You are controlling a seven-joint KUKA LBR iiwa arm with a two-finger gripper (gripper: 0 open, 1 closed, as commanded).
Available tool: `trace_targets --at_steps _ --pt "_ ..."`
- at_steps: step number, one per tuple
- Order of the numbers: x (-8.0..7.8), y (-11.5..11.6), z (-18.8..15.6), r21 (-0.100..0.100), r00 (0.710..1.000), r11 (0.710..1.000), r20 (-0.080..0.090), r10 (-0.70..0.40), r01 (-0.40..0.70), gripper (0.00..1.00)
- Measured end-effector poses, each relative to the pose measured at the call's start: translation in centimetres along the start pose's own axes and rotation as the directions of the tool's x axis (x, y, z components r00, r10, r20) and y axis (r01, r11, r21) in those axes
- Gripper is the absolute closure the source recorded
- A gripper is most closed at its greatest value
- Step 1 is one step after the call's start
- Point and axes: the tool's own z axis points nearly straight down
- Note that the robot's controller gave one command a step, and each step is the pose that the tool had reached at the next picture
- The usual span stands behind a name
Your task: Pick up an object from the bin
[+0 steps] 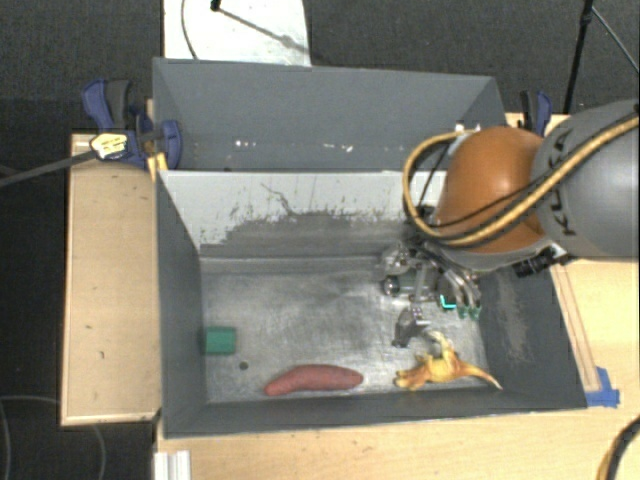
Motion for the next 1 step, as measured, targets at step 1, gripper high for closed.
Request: trace_targets --at_steps 1 --pt "-0.20 0.00 -0.40 0.000 1.000 1.000 0.008 0.000 0.000 0.00"
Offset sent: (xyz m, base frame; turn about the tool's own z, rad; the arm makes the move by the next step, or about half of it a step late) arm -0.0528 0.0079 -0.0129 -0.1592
